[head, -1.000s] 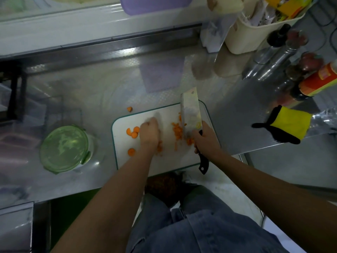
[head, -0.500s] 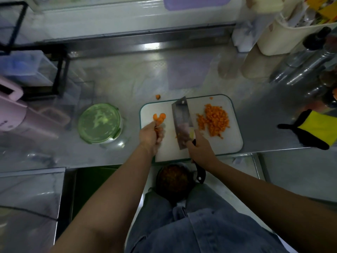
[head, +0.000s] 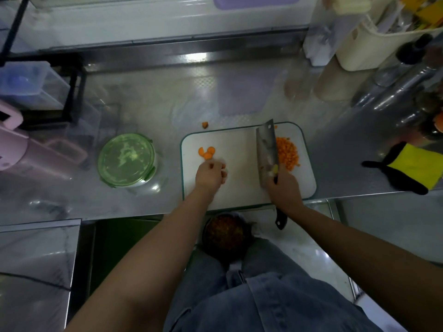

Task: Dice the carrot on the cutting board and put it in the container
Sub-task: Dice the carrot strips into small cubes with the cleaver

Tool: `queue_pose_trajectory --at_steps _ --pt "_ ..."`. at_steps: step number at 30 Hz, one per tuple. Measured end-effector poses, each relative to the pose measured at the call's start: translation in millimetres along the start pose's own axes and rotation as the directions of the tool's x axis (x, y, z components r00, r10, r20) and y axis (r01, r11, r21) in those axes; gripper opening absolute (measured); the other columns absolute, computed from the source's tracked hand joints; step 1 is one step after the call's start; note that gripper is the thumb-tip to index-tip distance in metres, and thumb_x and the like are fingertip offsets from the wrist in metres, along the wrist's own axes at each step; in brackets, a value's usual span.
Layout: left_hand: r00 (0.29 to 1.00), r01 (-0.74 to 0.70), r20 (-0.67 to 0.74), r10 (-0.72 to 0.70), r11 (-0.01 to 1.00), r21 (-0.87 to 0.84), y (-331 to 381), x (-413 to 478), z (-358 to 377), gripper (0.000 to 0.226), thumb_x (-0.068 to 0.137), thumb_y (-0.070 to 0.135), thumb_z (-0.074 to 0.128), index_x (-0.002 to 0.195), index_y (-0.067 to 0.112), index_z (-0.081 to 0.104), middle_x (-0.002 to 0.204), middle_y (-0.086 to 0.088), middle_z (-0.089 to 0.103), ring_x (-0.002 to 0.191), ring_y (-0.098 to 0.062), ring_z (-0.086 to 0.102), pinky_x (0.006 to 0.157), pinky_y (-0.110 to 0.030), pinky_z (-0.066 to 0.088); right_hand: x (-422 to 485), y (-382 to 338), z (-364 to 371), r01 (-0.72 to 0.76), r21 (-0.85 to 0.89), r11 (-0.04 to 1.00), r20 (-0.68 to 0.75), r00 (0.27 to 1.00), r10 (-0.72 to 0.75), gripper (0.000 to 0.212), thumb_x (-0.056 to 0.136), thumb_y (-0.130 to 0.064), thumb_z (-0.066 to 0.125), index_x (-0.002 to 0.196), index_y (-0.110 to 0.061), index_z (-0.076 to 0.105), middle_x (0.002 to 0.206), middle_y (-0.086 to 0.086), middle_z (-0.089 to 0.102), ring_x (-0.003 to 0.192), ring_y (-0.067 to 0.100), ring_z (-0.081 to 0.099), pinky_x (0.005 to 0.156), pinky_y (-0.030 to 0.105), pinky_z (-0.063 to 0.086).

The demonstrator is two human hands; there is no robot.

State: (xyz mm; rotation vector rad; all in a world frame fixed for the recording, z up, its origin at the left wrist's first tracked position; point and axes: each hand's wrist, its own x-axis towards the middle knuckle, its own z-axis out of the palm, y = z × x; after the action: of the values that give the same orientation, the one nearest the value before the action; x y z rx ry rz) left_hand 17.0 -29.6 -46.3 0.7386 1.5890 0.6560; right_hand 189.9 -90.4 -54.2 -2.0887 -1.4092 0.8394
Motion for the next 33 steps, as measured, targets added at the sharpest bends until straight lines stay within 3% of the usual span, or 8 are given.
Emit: queue_pose_trajectory --at_steps 3,6,9,15,18,22,27,33 --pt "0.987 -0.159 0.036 0.158 0.896 0.415 2 6 7 0.024 0.098 0.023 0.044 0.093 0.006 0.061 0.087 -0.014 0.066 0.079 -0.028 0.061 0.072 -0.037 0.050 10 4 -7 0.020 0.012 1.000 0.011 1.000 -0.020 0.017 0.096 -0.020 0.050 0.097 -0.004 0.046 0.060 0.001 0.045 0.052 0.017 0.045 0.053 0.032 0.032" --pt "0.961 -0.252 0.098 0.257 0.681 0.687 7 6 11 0.021 0.096 0.022 0.048 0.102 0.006 0.060 0.098 -0.013 0.065 0.091 -0.031 0.059 0.070 -0.031 0.039 6 -3 -5 0.115 0.035 0.993 0.103 0.988 -0.118 0.007 0.092 -0.013 0.051 0.092 -0.009 0.045 0.059 -0.003 0.042 0.052 0.008 0.041 0.054 0.030 0.028" --pt "0.934 -0.323 0.162 0.319 0.558 0.764 10 5 17 0.017 0.095 0.021 0.052 0.104 0.007 0.059 0.101 -0.011 0.064 0.093 -0.027 0.059 0.070 -0.028 0.037 2 -2 0 0.170 0.016 0.985 0.178 0.969 -0.170 0.020 0.091 -0.011 0.051 0.108 -0.001 0.050 0.056 -0.003 0.041 0.049 0.011 0.040 0.048 0.028 0.028" --pt "0.860 -0.468 0.345 0.376 0.310 0.828 8 17 32 0.029 0.095 0.009 0.044 0.123 0.002 0.051 0.116 -0.018 0.056 0.103 -0.030 0.055 0.083 -0.032 0.039 20 13 -19 0.012 -0.023 1.000 0.013 1.000 -0.012 0.029 0.092 -0.021 0.046 0.115 -0.003 0.050 0.061 0.002 0.047 0.059 0.024 0.048 0.058 0.034 0.036" --pt "0.839 -0.477 0.370 0.399 0.211 0.853 6 22 39 0.033 0.096 0.006 0.040 0.129 0.004 0.045 0.122 -0.019 0.051 0.106 -0.030 0.054 0.089 -0.034 0.041 26 11 -24 0.024 -0.038 0.999 0.036 0.999 -0.023 0.019 0.093 -0.017 0.048 0.108 -0.005 0.049 0.064 0.009 0.052 0.055 0.025 0.049 0.053 0.038 0.040" --pt "0.808 -0.515 0.394 0.439 0.201 0.833 4 25 39 0.034 0.095 0.010 0.046 0.129 0.007 0.044 0.122 -0.016 0.047 0.108 -0.029 0.049 0.090 -0.033 0.039 27 1 -18 0.075 0.022 0.997 0.106 0.991 -0.076 0.020 0.091 -0.014 0.048 0.111 -0.010 0.050 0.062 0.004 0.053 0.049 0.018 0.052 0.050 0.040 0.049" --pt "0.730 -0.577 0.444 0.520 0.119 0.808 3 24 24 0.069 0.078 0.004 0.060 0.143 0.010 0.038 0.125 -0.017 0.050 0.116 -0.032 0.045 0.100 -0.037 0.034 33 -2 -11 0.086 -0.045 0.995 0.109 0.991 -0.081 0.017 0.092 -0.017 0.050 0.105 -0.005 0.048 0.066 0.013 0.055 0.057 0.025 0.052 0.056 0.044 0.043" --pt "0.763 -0.549 0.365 0.533 0.238 0.801 1 22 7 0.079 0.072 0.021 0.072 0.142 0.008 0.039 0.130 -0.017 0.049 0.124 -0.033 0.042 0.104 -0.040 0.034 35 3 -8 0.100 -0.063 0.993 0.114 0.989 -0.093 0.029 0.093 -0.016 0.050 0.117 0.000 0.046 0.063 0.012 0.052 0.055 0.026 0.051 0.051 0.039 0.039"
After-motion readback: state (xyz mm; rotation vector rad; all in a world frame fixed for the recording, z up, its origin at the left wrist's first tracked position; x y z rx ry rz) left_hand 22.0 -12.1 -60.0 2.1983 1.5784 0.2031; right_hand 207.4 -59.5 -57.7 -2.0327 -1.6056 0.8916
